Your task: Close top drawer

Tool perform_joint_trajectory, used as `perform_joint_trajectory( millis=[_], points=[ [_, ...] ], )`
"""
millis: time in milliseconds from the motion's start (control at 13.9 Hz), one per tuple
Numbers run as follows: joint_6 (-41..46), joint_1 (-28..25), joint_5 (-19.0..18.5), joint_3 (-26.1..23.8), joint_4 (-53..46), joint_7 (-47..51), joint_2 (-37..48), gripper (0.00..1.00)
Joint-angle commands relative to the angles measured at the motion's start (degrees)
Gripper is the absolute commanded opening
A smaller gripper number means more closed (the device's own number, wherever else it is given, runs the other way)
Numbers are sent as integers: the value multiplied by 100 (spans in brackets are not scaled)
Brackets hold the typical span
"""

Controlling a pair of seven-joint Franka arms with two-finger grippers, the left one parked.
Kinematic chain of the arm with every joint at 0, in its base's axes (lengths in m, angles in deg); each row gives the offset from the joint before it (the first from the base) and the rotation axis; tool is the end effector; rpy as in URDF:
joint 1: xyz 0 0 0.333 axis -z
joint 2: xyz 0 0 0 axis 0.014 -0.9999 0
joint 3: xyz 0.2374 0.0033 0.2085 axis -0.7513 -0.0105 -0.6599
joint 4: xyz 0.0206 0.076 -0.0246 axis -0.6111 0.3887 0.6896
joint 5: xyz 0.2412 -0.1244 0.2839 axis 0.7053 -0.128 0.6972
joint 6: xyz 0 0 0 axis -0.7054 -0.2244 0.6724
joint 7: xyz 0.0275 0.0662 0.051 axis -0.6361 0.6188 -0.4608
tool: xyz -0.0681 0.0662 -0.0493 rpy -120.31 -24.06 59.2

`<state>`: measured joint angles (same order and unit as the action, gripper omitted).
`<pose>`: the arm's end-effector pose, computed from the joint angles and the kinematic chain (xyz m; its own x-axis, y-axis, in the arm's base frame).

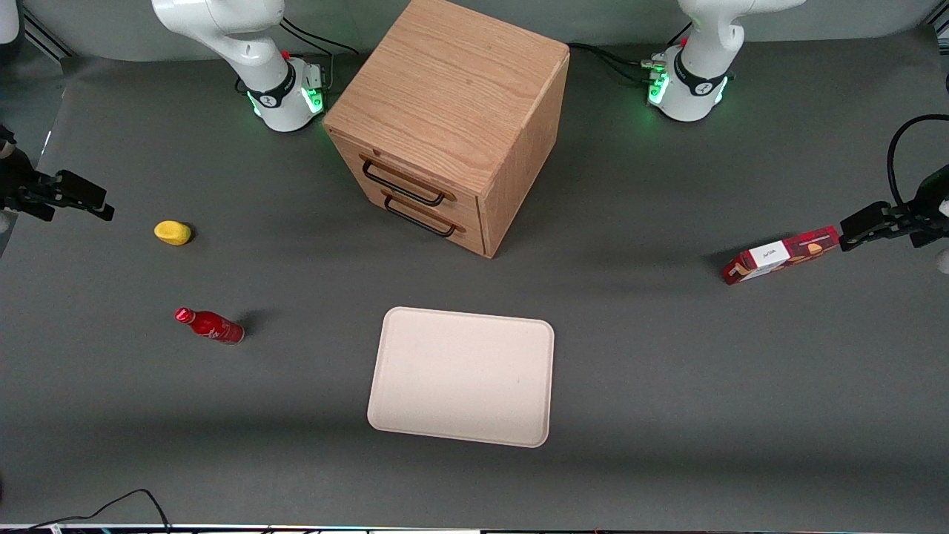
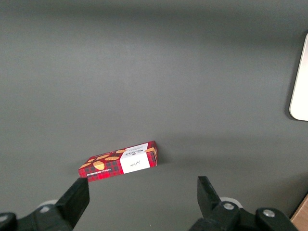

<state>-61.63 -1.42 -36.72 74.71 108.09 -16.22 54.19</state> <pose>0.5248 -0.0584 0.6029 0.9986 -0.0521 -0.0089 -0.0521 -0.9986 -0.0041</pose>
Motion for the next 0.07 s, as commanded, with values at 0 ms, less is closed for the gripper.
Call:
perform_joint_trajectory(
  millis=[0],
  points=[
    [-168,-102,-110,33,268,247,216,100]
  ],
)
